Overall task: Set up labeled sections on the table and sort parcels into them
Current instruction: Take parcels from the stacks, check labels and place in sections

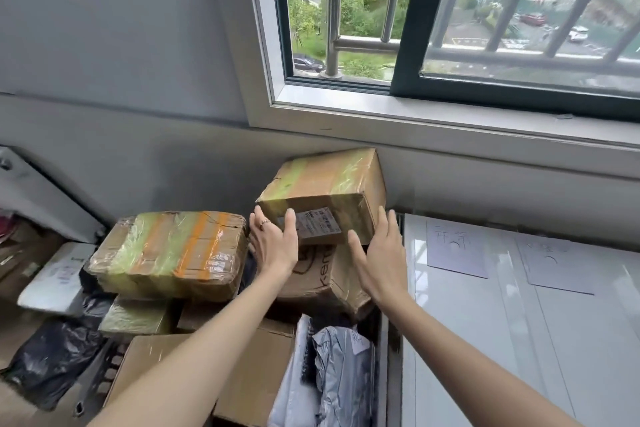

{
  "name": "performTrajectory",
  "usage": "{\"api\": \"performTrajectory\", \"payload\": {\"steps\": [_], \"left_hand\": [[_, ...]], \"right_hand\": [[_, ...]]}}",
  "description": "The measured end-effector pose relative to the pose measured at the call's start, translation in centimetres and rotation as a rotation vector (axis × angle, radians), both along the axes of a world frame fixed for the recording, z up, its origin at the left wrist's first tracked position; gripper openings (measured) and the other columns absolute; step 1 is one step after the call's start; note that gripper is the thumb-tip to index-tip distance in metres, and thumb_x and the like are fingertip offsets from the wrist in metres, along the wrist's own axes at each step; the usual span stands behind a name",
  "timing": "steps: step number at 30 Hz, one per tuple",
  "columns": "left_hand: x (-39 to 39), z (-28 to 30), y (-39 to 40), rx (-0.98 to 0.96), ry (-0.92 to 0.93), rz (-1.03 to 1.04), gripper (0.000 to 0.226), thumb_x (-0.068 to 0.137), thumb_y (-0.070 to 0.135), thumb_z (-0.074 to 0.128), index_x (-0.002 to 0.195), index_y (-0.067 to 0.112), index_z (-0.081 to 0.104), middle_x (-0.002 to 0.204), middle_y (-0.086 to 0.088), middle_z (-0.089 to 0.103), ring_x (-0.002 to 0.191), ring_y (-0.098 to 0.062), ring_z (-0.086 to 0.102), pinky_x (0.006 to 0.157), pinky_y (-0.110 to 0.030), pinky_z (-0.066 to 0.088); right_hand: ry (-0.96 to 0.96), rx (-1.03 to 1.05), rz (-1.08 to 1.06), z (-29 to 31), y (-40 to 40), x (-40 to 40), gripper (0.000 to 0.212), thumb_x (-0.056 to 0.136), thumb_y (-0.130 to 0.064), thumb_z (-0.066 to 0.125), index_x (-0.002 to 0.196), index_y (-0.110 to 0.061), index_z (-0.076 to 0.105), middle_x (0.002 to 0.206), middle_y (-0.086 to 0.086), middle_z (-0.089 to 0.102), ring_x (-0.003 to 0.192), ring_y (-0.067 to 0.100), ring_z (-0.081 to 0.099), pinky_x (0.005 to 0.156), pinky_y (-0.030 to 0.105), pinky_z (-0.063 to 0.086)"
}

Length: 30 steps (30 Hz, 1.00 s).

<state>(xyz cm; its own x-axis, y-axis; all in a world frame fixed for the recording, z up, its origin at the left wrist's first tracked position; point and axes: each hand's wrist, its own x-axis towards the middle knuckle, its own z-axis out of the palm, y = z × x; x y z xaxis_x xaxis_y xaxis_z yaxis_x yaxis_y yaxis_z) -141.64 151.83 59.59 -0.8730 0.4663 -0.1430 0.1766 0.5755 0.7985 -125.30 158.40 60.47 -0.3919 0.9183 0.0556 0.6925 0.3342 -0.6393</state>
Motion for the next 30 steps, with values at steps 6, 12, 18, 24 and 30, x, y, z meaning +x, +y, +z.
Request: {"api": "performTrajectory", "payload": {"steps": [6,12,18,24,30], "left_hand": [[-4.9,-2.7,3.9,0.125,-0.324,0.234,0.087,0.092,0.062,0.042,0.156,0.017,0.004,0.164,-0.009,0.009,0.149,-0.029,0.015,0.119,-0.048,0.016],[-8.0,-4.5,5.5,0.233,-0.422,0.213,0.076,0.095,0.058,0.041,0.156,0.021,0.014,0.161,-0.005,0.021,0.146,-0.028,0.024,0.117,-0.045,0.02],[-9.3,-5.1,5.9,0.305,-0.525,0.181,0.051,0.092,0.043,0.059,0.131,0.016,0.041,0.128,-0.002,0.045,0.111,-0.019,0.043,0.09,-0.03,0.03],[-8.8,-5.6,4.2,0.35,-0.535,0.182,0.041,0.089,0.035,0.066,0.12,0.021,0.042,0.122,-0.001,0.048,0.108,-0.016,0.045,0.09,-0.029,0.033],[-6.6,-3.6,1.9,0.375,-0.508,0.183,0.056,0.087,0.029,0.069,0.135,0.017,0.043,0.125,-0.001,0.05,0.109,-0.016,0.048,0.091,-0.028,0.035]], "right_hand": [[0.151,-0.119,-0.106,-1.4,3.1,-4.5,0.087,0.09,-0.071,0.037,0.156,-0.022,0.008,0.164,0.007,0.007,0.15,0.024,0.011,0.119,0.051,0.02],[0.256,-0.169,-0.22,-2.9,4.6,-7.5,0.096,0.082,-0.083,0.035,0.155,-0.026,0.011,0.163,0.003,0.013,0.149,0.023,0.014,0.118,0.054,0.021],[0.359,-0.279,-0.348,-3.2,5.7,-8.7,0.093,0.076,-0.083,0.041,0.152,-0.034,0.019,0.159,0.002,0.023,0.145,0.027,0.024,0.113,0.06,0.026],[0.406,-0.293,-0.302,-3.2,5.9,-7.9,0.086,0.08,-0.068,0.055,0.152,-0.033,0.023,0.157,0.0,0.03,0.142,0.023,0.031,0.112,0.056,0.031],[0.509,-0.341,-0.282,-1.3,4.3,-5.8,0.08,0.074,-0.062,0.054,0.146,-0.035,0.031,0.144,-0.002,0.047,0.125,0.02,0.049,0.104,0.047,0.043]]}}
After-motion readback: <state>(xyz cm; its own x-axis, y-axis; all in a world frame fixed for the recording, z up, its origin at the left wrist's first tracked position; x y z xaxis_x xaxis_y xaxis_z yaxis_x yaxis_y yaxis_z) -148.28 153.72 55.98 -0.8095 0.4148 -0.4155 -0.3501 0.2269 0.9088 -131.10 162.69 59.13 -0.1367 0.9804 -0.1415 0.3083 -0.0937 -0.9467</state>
